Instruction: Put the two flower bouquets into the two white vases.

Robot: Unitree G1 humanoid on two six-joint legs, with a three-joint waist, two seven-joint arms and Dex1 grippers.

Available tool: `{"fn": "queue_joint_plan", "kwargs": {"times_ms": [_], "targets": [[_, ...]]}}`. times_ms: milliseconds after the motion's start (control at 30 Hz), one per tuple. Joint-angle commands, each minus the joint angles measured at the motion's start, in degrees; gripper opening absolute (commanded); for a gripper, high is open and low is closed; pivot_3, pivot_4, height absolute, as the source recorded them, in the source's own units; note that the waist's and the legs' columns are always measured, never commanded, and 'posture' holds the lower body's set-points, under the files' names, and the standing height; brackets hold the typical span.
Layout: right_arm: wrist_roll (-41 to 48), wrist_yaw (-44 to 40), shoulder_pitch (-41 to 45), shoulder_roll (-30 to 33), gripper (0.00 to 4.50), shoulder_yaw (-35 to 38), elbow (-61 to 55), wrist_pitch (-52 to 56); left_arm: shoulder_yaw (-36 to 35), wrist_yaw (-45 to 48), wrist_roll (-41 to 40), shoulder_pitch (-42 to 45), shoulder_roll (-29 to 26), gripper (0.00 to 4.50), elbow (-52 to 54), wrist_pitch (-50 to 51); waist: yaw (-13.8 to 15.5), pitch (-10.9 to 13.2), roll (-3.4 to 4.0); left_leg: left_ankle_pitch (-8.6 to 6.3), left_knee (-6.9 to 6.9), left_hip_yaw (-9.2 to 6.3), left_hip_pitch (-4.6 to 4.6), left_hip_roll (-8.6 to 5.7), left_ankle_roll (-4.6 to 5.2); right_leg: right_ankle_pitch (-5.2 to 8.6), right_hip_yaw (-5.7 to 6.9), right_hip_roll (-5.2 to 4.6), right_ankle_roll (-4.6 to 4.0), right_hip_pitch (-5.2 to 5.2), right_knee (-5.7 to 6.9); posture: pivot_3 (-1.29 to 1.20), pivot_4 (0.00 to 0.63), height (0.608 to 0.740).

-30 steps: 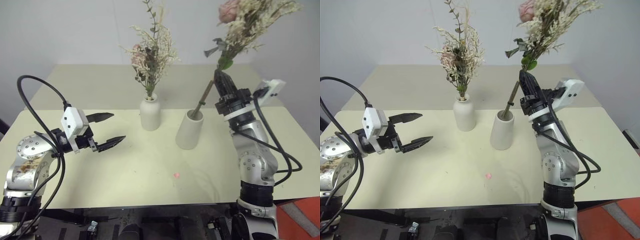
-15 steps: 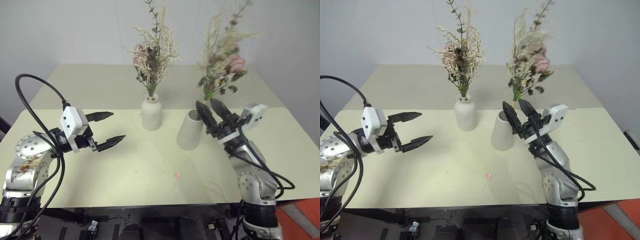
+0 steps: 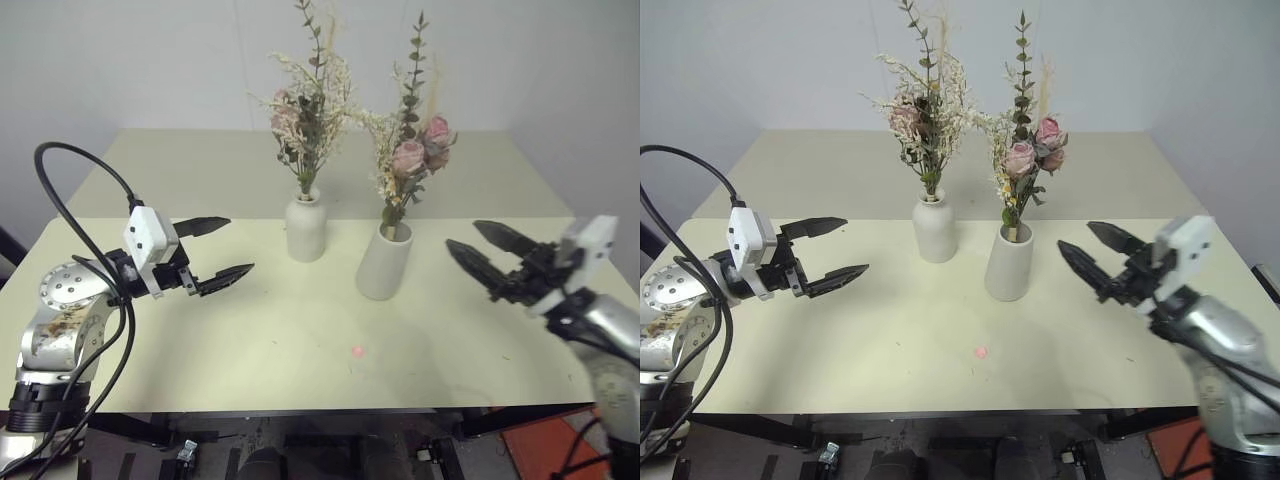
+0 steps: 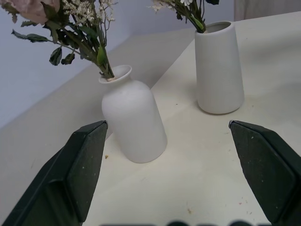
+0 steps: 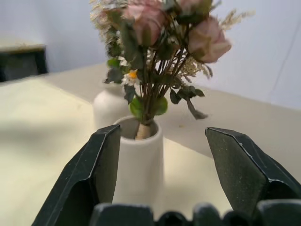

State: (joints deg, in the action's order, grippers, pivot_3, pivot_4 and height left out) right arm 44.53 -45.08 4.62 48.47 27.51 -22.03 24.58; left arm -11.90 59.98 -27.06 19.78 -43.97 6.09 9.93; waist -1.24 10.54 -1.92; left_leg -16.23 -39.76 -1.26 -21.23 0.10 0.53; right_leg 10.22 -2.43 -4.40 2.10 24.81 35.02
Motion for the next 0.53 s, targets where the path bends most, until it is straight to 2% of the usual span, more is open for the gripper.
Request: {"fn": "queue_joint_plan", "kwargs": {"times_ms": [33,133,233,367,533], "targets": [[0.6,-12.3,-2.2,8.2,3.48,8.9,5.0,0.0,-3.2,0.1,-0.4,-1.3,-1.7,4.5,2.2,-1.4,0.0,0.0,-0.02,0.0,0.0,0.02,0.02,0.01,0.0,0.0,0.0,0.0,0.0,-0.03,-0.02,0.0,0.15,0.74],[0.6,-17.9,-2.8,13.0,3.48,12.3,10.1,1.2,-5.3,0.4,-1.7,-2.8,-3.2,4.5,3.3,-0.3,0.0,0.0,-0.03,-0.02,-0.01,0.03,0.11,0.08,0.03,0.02,0.01,0.04,0.02,-0.18,-0.07,0.0,0.15,0.74],[-1.0,-20.0,-2.2,15.0,3.48,13.4,13.3,0.1,-7.1,-0.4,-1.5,-4.3,-4.1,4.5,3.8,0.2,0.0,0.0,-0.03,-0.02,-0.01,0.03,0.22,0.09,0.03,0.13,0.03,0.04,0.2,-0.4,-0.09,0.0,0.15,0.74],[-2.8,-20.1,1.7,16.2,3.48,11.8,16.4,-0.8,-10.0,-1.7,-1.6,-6.7,-5.0,4.5,5.5,1.2,0.0,0.0,-0.02,-0.02,-0.02,0.05,0.26,0.08,0.02,0.17,0.01,0.02,0.25,-0.43,-0.08,0.0,0.15,0.74],[-6.0,-16.3,7.3,13.4,3.48,7.8,16.6,-3.0,-12.2,-2.6,-2.1,-9.5,-5.3,4.5,7.9,2.2,0.0,0.0,-0.02,-0.02,-0.01,0.04,0.25,0.1,0.02,0.14,0.03,0.02,0.19,-0.41,-0.08,0.0,0.15,0.74]]}}
